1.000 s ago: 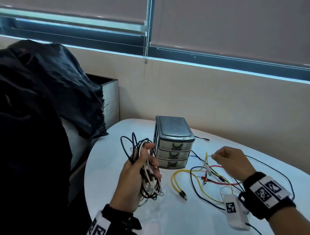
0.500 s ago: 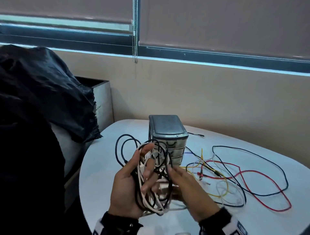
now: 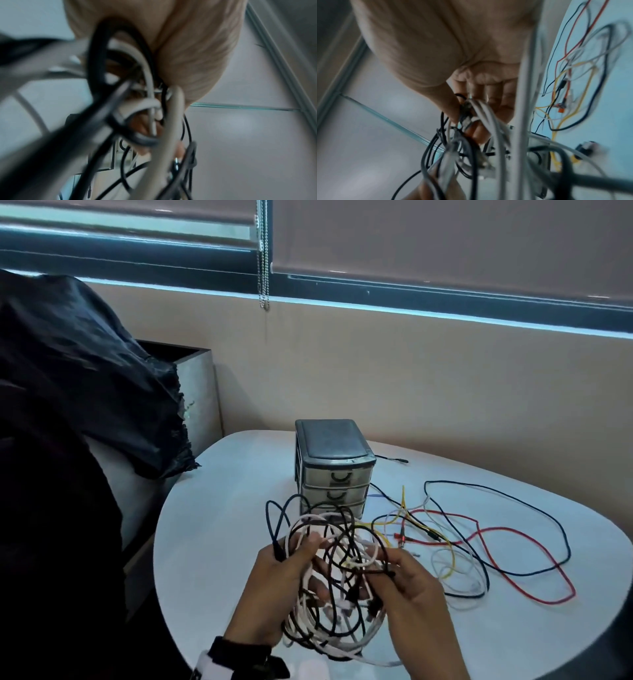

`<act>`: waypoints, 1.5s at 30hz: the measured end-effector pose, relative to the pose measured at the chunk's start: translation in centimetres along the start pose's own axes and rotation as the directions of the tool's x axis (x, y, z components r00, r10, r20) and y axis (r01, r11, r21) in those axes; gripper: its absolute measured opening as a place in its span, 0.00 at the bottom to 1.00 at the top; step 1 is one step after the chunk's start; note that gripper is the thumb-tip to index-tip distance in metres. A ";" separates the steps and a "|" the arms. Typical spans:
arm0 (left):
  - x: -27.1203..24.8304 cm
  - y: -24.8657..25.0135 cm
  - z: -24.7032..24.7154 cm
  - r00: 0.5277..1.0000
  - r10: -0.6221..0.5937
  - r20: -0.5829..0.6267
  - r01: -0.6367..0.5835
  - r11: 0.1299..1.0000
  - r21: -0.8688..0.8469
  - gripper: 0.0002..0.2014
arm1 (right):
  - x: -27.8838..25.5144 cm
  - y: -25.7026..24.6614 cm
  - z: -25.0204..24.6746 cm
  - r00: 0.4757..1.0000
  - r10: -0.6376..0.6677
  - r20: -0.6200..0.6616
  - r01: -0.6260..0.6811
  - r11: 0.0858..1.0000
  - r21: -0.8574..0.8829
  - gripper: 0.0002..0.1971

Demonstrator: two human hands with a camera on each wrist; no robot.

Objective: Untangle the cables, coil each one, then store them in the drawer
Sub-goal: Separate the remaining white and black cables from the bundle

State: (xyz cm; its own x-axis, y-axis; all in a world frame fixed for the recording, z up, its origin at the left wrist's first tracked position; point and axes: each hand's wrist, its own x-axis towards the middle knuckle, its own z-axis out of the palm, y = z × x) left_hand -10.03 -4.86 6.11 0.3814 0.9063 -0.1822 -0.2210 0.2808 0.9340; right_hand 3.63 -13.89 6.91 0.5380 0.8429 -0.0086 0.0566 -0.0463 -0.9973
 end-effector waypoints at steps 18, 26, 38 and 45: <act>-1.2 -1.8 -0.8 0.965 -0.108 0.239 0.173 0.947 -0.272 0.18 | -2.9 1.8 1.9 0.980 -0.198 -0.023 0.182 0.939 -0.293 0.10; -1.4 -1.4 -0.2 0.971 -0.085 0.224 0.176 0.888 -0.425 0.15 | -2.6 0.8 0.8 0.962 -0.017 0.274 0.013 1.000 0.015 0.13; -0.9 -1.9 0.1 0.981 -0.127 0.146 0.141 0.986 -0.088 0.17 | -2.1 1.2 0.0 0.982 -0.182 -0.048 0.185 0.981 0.057 0.10; -0.9 -1.8 -0.2 0.978 -0.165 0.126 0.168 0.986 -0.013 0.11 | -1.3 1.7 -0.6 0.962 -0.246 -0.119 0.242 0.969 -0.046 0.13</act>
State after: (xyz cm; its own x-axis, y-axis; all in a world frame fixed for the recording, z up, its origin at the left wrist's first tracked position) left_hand -10.13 -6.08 4.57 0.5224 0.8007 -0.2934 -0.1652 0.4326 0.8863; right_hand 3.49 -15.38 5.28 0.6040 0.7583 0.2453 0.2234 0.1343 -0.9654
